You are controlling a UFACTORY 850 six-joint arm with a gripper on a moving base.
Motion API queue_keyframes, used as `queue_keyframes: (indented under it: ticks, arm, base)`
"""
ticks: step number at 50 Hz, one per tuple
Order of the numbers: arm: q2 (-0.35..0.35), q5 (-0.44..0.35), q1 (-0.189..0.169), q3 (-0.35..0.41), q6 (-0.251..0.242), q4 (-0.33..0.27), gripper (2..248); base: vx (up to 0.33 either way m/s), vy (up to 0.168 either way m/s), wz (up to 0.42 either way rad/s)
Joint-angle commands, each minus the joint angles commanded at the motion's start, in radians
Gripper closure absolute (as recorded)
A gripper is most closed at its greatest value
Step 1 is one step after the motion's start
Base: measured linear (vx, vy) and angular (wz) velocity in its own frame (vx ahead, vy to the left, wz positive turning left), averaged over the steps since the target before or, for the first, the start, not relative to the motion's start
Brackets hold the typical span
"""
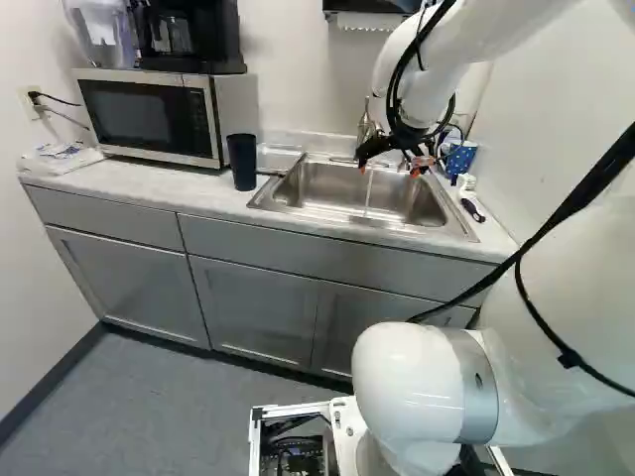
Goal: Rinse the cup and place it in the tray
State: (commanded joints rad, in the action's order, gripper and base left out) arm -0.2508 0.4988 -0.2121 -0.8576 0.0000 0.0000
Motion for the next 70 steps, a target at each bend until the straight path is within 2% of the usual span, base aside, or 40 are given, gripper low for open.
queue_keyframes:
  ticks: [7, 15, 28, 70]
  arm:
    - [-0.001, 0.000, 0.003, 0.001, 0.000, 0.000, 3]
    - [-0.008, 0.000, 0.025, 0.007, 0.000, 0.000, 3]
    - [-0.005, 0.000, 0.076, 0.004, 0.000, 0.000, 3]
    - [0.073, 0.000, 0.245, -0.065, 0.000, 0.000, 3]
  base:
    - [0.000, 0.000, 0.000]
    - [0.000, 0.000, 0.000]
    - [0.000, 0.000, 0.000]
    - [0.000, 0.000, 0.000]
